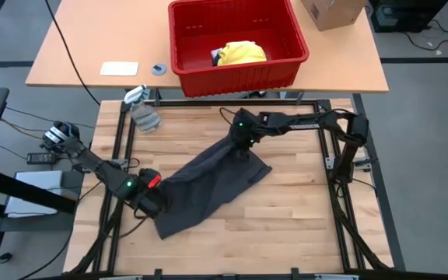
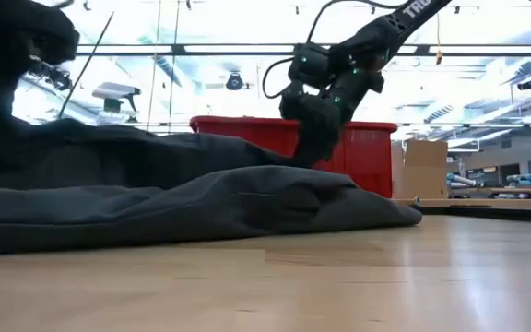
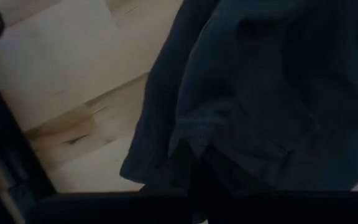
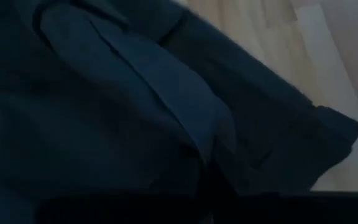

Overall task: Fold Laundry from Bin
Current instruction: Fold the black short

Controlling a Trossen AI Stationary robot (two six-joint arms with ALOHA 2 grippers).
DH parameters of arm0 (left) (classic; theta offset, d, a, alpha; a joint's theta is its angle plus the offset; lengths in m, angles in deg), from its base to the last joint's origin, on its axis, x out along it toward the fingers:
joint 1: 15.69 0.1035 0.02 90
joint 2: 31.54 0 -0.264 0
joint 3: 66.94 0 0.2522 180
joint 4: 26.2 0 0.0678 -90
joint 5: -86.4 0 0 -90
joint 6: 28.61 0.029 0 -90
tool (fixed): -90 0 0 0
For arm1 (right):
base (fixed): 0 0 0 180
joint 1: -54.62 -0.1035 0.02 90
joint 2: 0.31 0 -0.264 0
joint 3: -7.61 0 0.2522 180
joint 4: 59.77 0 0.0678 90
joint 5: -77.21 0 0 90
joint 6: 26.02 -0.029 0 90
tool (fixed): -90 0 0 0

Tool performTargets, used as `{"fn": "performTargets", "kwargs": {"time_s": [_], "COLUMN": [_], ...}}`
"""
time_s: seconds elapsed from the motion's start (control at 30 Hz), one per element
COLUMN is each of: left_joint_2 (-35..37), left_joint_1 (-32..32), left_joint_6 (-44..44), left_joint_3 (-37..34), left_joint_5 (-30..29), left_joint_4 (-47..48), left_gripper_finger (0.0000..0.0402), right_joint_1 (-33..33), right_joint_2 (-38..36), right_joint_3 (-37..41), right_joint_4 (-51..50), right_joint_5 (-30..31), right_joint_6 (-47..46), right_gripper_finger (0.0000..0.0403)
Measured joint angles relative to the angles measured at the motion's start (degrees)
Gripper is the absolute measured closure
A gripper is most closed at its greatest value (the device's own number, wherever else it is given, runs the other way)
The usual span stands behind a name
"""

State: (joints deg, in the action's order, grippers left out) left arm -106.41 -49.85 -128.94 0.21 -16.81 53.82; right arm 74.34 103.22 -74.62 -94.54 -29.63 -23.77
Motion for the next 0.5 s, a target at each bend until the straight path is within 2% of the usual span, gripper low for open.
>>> {"fn": "performTargets", "kwargs": {"time_s": [0.23,0.5], "left_joint_2": [4.53,6.04], "left_joint_1": [3.65,1.25], "left_joint_6": [7.78,22.32], "left_joint_3": [-0.37,7.16], "left_joint_5": [0.13,-1.52], "left_joint_4": [-1.15,-11.11], "left_gripper_finger": [0.0385,0.0389], "right_joint_1": [-0.04,-0.55], "right_joint_2": [-6.45,-16.07], "right_joint_3": [-0.02,-0.02], "right_joint_4": [0.18,-3.93], "right_joint_5": [-1.1,-7.25], "right_joint_6": [-0.42,-0.81], "right_gripper_finger": [0.039,0.039]}}
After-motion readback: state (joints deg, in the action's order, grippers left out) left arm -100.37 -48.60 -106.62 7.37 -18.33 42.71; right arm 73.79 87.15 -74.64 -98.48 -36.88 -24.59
